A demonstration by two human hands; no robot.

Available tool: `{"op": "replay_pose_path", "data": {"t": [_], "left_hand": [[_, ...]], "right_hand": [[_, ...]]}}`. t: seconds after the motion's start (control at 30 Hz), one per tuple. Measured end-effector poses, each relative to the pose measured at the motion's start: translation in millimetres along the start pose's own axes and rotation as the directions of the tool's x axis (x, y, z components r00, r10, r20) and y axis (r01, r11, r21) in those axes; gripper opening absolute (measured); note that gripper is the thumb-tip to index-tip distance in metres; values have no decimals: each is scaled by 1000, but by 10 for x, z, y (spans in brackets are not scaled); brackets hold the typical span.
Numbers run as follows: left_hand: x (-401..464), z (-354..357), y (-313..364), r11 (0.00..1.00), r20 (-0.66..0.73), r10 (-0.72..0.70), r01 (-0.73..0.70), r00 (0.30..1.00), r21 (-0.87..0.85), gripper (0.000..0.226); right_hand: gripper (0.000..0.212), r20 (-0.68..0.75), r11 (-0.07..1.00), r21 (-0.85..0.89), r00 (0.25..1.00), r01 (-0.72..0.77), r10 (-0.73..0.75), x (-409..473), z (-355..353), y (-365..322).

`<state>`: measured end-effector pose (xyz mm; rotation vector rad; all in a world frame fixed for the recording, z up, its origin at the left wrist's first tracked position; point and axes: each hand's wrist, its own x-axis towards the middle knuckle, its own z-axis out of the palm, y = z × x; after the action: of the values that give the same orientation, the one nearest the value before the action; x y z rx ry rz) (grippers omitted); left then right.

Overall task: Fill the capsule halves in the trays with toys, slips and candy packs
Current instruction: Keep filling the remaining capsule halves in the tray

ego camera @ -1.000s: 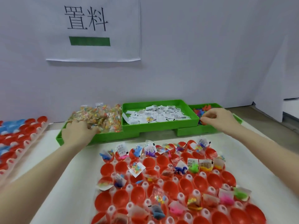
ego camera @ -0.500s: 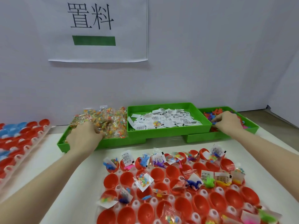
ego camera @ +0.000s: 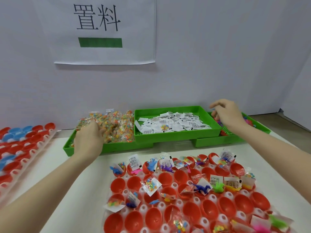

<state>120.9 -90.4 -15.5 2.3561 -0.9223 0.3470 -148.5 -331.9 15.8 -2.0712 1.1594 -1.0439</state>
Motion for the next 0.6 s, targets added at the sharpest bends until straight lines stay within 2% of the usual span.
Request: {"op": "replay_pose_path", "data": {"t": [0.1, 0.17, 0.27, 0.33, 0.5, 0.6], "left_hand": [[-7, 10, -20, 990, 9, 2, -1, 1000, -138, 11], [-16, 6, -31, 981, -6, 14, -15, 1000, -194, 9], [-32, -19, -66, 970, -32, 32, -39, 999, -240, 15], [-42, -40, -88, 964, -38, 16, -25, 999, -265, 18], [-67, -79, -122, 937, -66, -52, 26, 996, -349, 19], [-89, -127, -127, 911, -67, -72, 39, 995, -410, 11]], "right_hand": [[32, 270, 931, -323, 959, 172, -84, -11, 90, -158], [30, 434, 843, -474, 901, 254, -28, -14, 151, -184], [38, 532, 735, -606, 842, 306, 88, 14, 229, -221], [36, 538, 733, -611, 836, 300, 106, 28, 255, -258], [9, 338, 807, -557, 941, 196, 5, 19, 257, -292], [15, 305, 904, -408, 952, 125, 6, 43, 213, -260]]}}
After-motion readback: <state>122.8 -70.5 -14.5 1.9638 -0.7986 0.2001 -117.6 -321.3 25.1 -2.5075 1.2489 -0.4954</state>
